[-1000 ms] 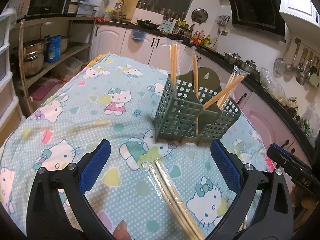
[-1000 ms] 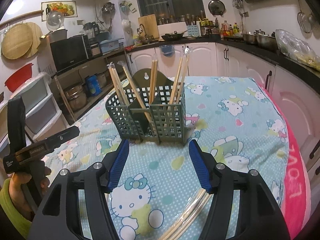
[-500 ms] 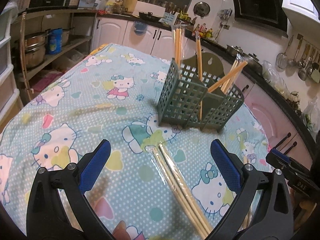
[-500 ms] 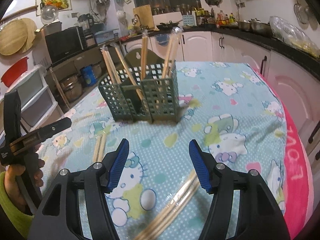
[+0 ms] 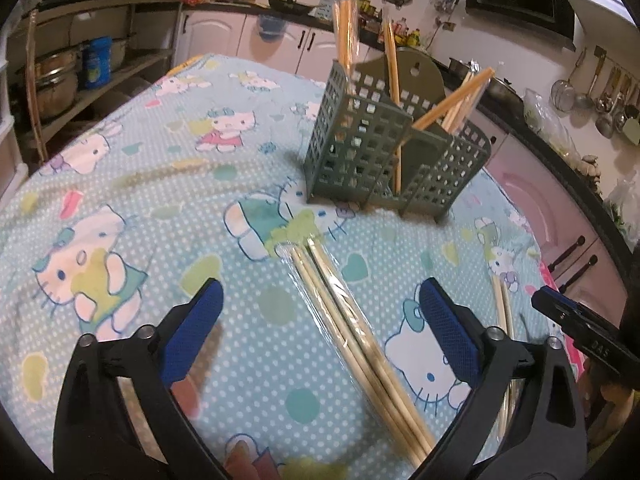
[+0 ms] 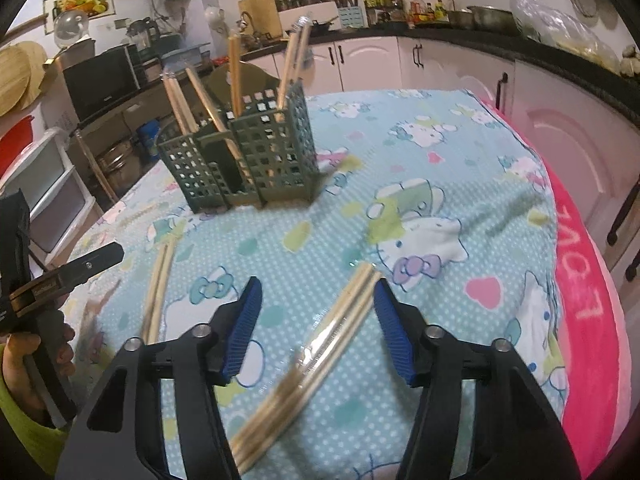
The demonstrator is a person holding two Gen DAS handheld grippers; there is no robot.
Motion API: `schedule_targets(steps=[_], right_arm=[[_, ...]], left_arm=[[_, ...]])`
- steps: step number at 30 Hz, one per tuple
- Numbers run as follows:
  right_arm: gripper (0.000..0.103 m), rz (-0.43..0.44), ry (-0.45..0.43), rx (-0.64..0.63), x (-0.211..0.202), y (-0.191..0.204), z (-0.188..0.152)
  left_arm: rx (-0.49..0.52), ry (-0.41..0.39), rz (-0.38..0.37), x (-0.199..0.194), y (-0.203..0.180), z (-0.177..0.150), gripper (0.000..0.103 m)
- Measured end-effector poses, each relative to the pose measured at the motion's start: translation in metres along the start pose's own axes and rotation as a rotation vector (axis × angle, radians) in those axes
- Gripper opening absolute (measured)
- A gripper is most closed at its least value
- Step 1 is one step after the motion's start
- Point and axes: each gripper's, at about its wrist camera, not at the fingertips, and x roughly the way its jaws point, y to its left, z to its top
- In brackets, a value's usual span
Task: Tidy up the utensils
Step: 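Move the left tool down to the wrapped chopsticks while the right tool follows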
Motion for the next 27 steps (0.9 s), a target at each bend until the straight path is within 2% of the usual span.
schedule_targets(steps=[4,6,9,15,19,27], right_arm=[[0.043,-0.018,0.019,0.032,0.006,-0.011,-0.003],[0.041,-0.031,0.029,0.047,0.009,-0.016,-0.003],[0.039,-0.044,0.04,0.06,0.015,-0.02,-0.002],[0.034,-0.081,0.078,0.064,0.031,-0.022,0.001],[0.027,-0.119,0.108,0.056,0.041,-0.023,0.0],[0.024,-0.147,0.125,0.051,0.049,-0.027,-0.002]], left_arm=[[-0.001,0.033,-0.005,0.009,-0.001,-0.005,0.073],[-0.005,0.05,-0.006,0.014,0.0,-0.007,0.062],[-0.017,0.073,-0.013,0.019,0.001,-0.009,0.053],[-0.026,0.103,0.008,0.027,0.005,-0.009,0.041],[-0.025,0.115,0.025,0.031,0.007,-0.005,0.038],[-0.016,0.14,0.071,0.046,0.009,0.006,0.025]])
